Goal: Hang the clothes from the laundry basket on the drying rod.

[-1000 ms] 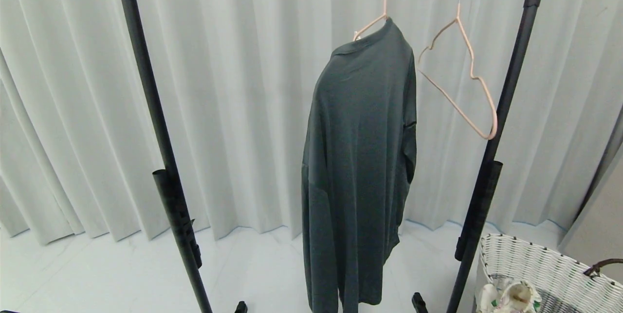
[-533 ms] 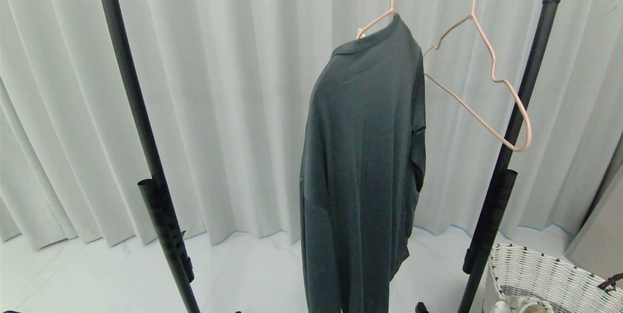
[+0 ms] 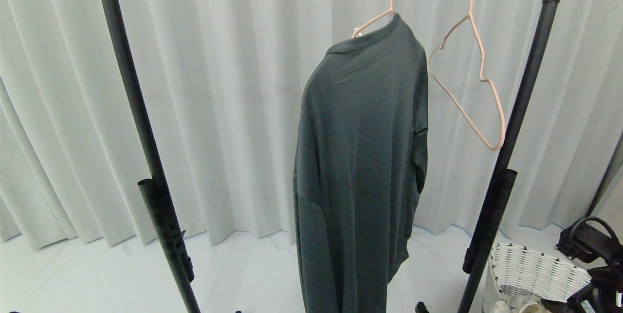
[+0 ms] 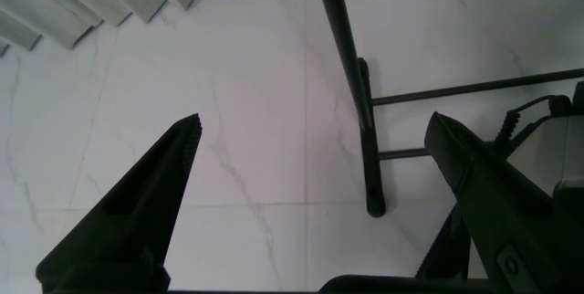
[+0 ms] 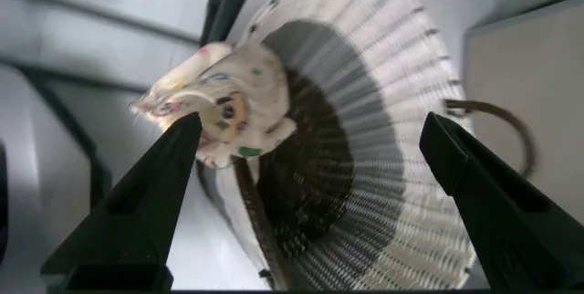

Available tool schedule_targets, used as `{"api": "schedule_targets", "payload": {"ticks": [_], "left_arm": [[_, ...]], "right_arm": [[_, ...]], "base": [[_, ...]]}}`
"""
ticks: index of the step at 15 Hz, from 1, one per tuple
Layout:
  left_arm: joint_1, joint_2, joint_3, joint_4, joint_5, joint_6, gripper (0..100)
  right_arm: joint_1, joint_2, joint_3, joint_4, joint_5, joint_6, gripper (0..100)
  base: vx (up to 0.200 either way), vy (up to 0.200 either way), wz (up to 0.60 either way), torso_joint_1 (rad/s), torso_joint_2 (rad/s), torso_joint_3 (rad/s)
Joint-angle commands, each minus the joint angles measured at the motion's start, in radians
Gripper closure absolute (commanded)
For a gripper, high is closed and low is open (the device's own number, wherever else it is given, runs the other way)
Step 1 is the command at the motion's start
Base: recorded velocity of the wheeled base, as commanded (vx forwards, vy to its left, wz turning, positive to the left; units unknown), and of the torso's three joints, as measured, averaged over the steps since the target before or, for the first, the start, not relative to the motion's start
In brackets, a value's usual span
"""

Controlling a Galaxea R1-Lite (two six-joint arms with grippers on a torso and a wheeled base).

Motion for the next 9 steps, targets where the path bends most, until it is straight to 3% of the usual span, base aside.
{"api": "schedule_targets", "payload": {"ticks": [1,6,9], "left_arm": [[-0.002,0.001,0.0,0.0,0.0,-0.002,0],[-0.002,0.016,0.002,0.0,-0.001,-0.002,0],[-0.003,0.018,0.002,0.0,-0.001,-0.002,0]], "right_arm": [[0.01,0.068,-0.001,0.009,0.012,0.0,0],[0.012,0.113,-0.001,0.037,0.015,-0.009,0],[0.012,0.18,0.016,-0.028,-0.047,-0.008,0]], "base": [[0.0,0.0,0.0,0.0,0.0,0.0],[0.0,0.0,0.0,0.0,0.0,0.0],[0.0,0.0,0.0,0.0,0.0,0.0]]}}
